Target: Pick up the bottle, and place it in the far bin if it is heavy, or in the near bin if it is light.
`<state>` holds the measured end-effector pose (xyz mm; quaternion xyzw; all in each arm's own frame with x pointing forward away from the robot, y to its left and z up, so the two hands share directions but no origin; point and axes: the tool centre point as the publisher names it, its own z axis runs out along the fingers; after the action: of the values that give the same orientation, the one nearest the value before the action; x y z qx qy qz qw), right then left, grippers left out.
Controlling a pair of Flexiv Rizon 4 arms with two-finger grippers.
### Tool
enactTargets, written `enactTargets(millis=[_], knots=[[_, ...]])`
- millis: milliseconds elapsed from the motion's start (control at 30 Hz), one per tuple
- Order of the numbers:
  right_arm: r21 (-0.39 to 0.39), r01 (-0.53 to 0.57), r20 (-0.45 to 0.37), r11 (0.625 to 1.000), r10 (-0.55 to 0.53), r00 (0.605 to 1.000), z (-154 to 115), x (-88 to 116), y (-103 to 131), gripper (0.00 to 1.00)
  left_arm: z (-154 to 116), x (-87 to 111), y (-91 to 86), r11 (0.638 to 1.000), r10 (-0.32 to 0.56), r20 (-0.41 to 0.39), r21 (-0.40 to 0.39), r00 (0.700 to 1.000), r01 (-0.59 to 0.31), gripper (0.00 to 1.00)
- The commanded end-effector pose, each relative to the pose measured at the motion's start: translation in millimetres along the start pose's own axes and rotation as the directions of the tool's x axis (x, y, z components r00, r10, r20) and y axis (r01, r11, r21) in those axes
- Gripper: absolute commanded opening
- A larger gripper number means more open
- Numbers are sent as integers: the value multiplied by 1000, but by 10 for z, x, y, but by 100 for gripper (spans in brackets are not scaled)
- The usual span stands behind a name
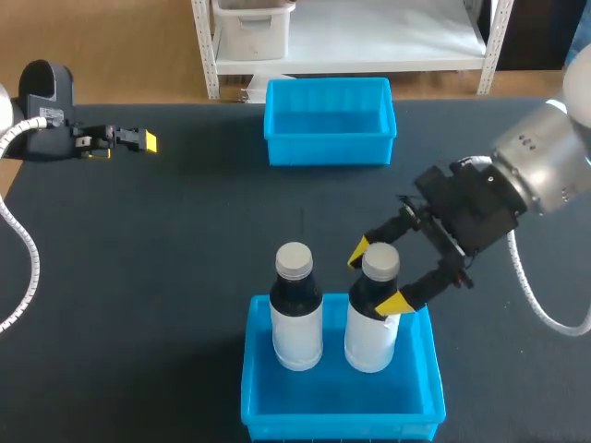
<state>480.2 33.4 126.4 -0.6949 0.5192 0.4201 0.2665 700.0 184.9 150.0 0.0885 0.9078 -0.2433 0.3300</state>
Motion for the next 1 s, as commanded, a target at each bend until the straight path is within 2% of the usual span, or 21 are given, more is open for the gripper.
enactTargets(millis=[33,100,233,400,600,933,1000], knots=[[16,-7,16,1000,6,1000,-171,16,18,100,0,0,0,1000,0,0,0,1000,0,100],[28,-10,19,1000,9,1000,-263,17,19,100,0,0,0,1000,0,0,0,1000,0,100],[59,-23,-26,998,24,999,-499,56,6,100,0,0,0,1000,0,0,0,1000,0,100],[141,-81,-80,987,93,992,-808,137,-108,100,0,0,0,1000,0,0,0,1000,0,100],[260,-190,-40,947,207,978,-1071,273,-322,100,0,0,0,1000,0,0,0,1000,0,100],[349,-312,27,884,323,946,-1387,402,-444,100,0,0,0,1000,0,0,0,1000,0,100],[349,-312,27,884,323,946,-1387,402,-444,100,0,0,0,1000,0,0,0,1000,0,100]])
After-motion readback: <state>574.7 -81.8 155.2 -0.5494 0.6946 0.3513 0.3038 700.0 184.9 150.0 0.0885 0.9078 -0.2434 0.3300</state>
